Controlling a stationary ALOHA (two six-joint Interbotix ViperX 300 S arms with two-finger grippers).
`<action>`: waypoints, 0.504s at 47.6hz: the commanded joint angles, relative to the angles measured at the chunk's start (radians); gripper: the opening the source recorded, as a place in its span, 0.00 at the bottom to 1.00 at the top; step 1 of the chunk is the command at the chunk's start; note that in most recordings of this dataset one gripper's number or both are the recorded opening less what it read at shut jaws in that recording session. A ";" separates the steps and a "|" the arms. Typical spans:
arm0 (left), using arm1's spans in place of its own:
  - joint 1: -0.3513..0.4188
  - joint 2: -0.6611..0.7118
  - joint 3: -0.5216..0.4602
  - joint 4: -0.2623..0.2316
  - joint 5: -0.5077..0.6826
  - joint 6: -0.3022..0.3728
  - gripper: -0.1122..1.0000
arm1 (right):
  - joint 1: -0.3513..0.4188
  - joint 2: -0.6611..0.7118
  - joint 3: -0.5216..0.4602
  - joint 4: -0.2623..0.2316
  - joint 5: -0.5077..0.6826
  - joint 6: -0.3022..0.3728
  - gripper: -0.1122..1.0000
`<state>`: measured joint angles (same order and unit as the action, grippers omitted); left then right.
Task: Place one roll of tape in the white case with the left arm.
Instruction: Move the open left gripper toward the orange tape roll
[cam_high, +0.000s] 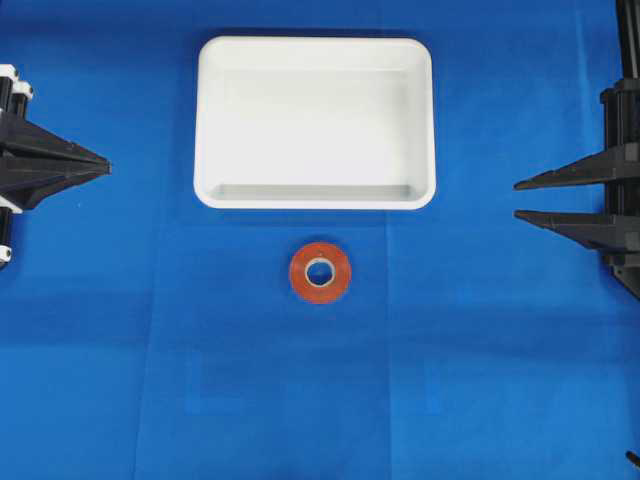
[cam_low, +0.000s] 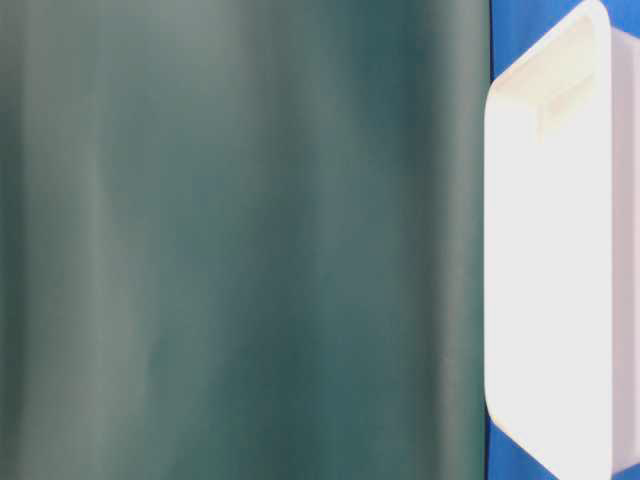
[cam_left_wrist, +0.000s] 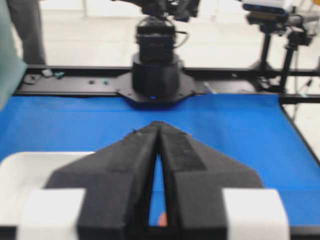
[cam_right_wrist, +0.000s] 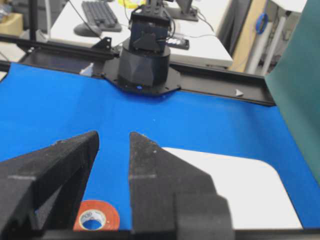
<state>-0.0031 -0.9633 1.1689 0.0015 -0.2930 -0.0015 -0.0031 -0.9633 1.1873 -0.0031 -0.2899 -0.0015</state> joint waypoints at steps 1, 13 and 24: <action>-0.012 0.018 -0.008 0.025 0.020 -0.011 0.10 | -0.009 0.009 -0.035 0.002 0.000 -0.002 0.10; -0.114 0.120 -0.048 0.026 -0.046 -0.025 0.10 | -0.009 0.034 -0.061 0.002 0.084 0.002 0.01; -0.124 0.288 -0.094 0.026 -0.155 -0.032 0.10 | -0.011 0.038 -0.060 0.002 0.089 -0.002 0.01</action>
<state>-0.1212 -0.7317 1.1198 0.0245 -0.4096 -0.0291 -0.0107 -0.9342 1.1536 -0.0031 -0.1994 -0.0015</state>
